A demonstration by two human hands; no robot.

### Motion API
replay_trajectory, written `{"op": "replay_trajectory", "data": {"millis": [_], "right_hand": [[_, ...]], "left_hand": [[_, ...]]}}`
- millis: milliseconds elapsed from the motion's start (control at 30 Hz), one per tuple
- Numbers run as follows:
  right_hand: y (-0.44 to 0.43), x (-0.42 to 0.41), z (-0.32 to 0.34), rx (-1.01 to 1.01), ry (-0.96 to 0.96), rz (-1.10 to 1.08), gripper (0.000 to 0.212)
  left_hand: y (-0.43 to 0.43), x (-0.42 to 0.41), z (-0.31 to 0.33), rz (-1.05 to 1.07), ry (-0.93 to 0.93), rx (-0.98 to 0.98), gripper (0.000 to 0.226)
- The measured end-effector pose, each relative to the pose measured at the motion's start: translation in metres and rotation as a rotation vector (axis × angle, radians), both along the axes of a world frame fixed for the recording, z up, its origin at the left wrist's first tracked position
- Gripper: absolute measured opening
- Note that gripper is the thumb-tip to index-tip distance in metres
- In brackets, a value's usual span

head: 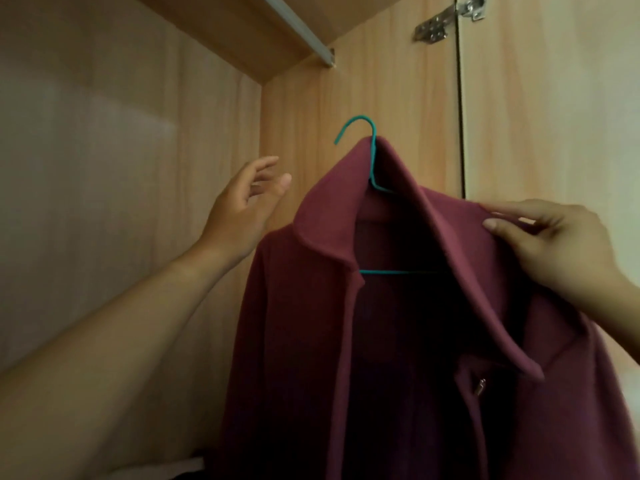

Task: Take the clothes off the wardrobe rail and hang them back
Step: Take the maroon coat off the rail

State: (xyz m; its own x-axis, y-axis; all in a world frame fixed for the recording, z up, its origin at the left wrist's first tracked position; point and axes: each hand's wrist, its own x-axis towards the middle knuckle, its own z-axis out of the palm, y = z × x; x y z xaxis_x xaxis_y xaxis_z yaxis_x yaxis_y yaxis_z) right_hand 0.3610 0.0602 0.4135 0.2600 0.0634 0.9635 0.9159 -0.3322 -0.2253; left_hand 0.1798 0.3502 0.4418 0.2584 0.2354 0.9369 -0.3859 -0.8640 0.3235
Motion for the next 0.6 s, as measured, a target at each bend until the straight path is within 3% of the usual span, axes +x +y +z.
{"op": "replay_trajectory", "data": {"millis": [167, 467, 600], "right_hand": [[-0.042, -0.008, -0.049, -0.058, 0.021, -0.01, 0.03], [-0.165, -0.028, -0.092, 0.065, 0.108, 0.122, 0.054], [-0.256, -0.05, -0.097, 0.118, 0.092, 0.065, 0.049]], "left_hand": [[-0.042, 0.025, -0.023, -0.153, 0.111, 0.021, 0.063], [-0.124, 0.081, -0.074, -0.171, 0.326, 0.136, 0.071], [-0.206, 0.097, -0.078, -0.022, 0.328, 0.317, 0.068]]}}
